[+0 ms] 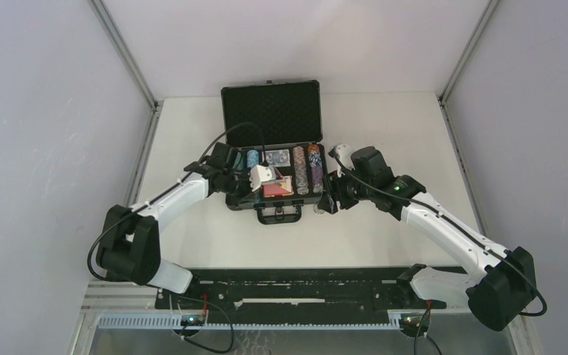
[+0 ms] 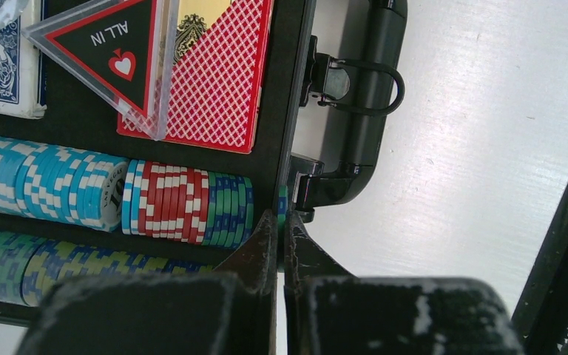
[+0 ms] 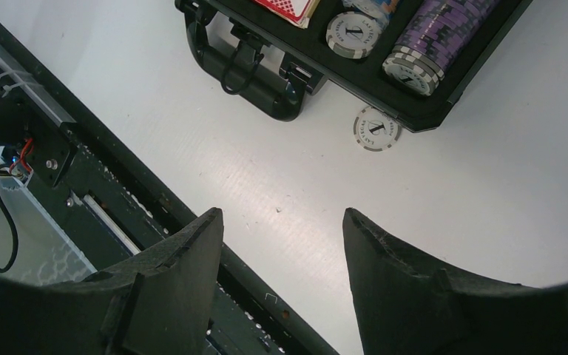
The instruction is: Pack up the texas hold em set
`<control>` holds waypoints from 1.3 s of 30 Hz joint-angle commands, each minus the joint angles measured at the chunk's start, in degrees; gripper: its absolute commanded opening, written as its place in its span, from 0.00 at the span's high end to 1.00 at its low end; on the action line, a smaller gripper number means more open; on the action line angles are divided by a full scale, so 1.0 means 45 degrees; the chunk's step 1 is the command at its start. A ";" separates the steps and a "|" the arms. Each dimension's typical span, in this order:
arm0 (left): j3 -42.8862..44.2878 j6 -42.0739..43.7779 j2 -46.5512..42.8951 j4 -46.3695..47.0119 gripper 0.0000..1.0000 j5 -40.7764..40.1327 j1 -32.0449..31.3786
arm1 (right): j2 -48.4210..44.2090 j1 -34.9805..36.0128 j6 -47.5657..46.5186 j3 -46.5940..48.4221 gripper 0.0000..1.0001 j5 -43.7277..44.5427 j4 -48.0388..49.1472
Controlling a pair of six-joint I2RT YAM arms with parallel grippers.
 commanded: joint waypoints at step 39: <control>0.1808 0.0866 0.1132 0.0107 1.00 -0.0660 -0.0040 | 0.0168 -0.0226 0.0037 -0.0035 0.32 -0.0331 0.0616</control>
